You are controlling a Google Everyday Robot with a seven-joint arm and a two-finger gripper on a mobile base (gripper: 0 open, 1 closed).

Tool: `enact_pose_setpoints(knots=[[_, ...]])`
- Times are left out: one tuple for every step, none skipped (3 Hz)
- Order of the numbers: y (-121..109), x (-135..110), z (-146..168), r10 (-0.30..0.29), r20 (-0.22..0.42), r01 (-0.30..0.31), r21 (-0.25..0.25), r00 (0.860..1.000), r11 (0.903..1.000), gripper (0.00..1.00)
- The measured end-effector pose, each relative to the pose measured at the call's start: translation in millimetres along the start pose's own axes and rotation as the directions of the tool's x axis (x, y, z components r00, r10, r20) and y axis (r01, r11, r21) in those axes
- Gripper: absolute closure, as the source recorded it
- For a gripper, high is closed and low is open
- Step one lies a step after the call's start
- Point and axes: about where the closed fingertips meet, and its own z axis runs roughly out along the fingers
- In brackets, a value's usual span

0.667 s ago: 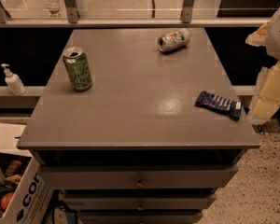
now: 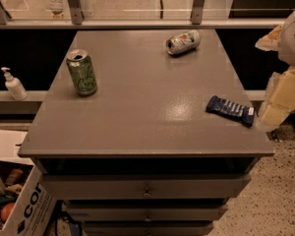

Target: Knock green can over

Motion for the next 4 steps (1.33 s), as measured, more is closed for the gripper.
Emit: enact_pose_setpoints(knots=[[-1, -7, 18, -0.001, 0.089, 0.002, -0.012, 0.996, 0.9999, 0.00], [-10, -21, 43, -0.003, 0.213, 0.011, -0.038, 0.977, 0.9992, 0.00], [-20, -39, 66, 0.000, 0.334, 0.023, -0.067, 0.942, 0.9975, 0.00], [-23, -61, 86, 0.006, 0.442, 0.040, -0.094, 0.897, 0.9948, 0.00]])
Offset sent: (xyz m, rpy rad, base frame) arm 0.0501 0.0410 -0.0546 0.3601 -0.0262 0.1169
